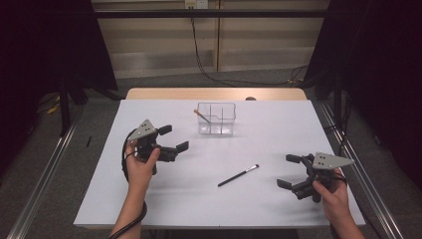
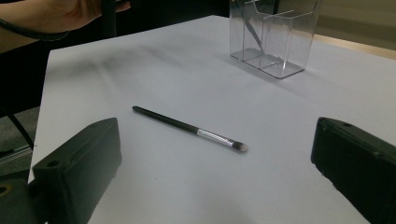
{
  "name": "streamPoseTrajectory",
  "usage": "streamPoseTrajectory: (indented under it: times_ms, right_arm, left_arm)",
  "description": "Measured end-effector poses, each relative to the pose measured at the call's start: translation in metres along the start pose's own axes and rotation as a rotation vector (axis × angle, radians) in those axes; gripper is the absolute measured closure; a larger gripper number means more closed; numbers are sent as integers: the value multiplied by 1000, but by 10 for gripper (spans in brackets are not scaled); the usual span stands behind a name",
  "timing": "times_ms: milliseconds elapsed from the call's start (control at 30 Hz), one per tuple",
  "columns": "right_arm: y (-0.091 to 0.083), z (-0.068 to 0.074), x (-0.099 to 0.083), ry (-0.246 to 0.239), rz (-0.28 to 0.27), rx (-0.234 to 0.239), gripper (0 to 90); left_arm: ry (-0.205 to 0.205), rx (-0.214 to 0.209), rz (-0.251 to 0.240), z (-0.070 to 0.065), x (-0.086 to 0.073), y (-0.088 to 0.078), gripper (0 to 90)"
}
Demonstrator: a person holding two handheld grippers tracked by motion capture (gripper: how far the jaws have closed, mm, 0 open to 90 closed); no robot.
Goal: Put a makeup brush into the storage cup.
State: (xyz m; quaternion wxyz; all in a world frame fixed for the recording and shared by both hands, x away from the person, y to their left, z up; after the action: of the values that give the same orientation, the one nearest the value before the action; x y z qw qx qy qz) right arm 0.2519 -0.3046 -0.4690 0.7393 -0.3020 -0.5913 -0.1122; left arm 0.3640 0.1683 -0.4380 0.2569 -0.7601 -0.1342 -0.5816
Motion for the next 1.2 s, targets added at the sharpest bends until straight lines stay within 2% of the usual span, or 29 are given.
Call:
streamPoseTrajectory:
  times_ms: [600, 1200]
  right_arm:
    - [1, 0, 0, -4, 3, 1, 12]
    - [0, 0, 1, -6, -2, -3, 12]
  left_arm:
    - [6, 25, 9, 2, -10, -24, 6]
    - [10, 21, 16, -3, -17, -39, 6]
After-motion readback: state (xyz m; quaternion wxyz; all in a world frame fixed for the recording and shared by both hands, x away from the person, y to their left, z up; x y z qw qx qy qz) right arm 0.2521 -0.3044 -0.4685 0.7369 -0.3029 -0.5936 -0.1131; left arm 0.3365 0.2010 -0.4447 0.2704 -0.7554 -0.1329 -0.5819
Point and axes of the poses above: each handheld gripper's, and its own axes: y roughly forward along the jaws, x roughly out of its top, z roughly to its left, the point moved 1 cm from there along y, roughly forward along the jaws
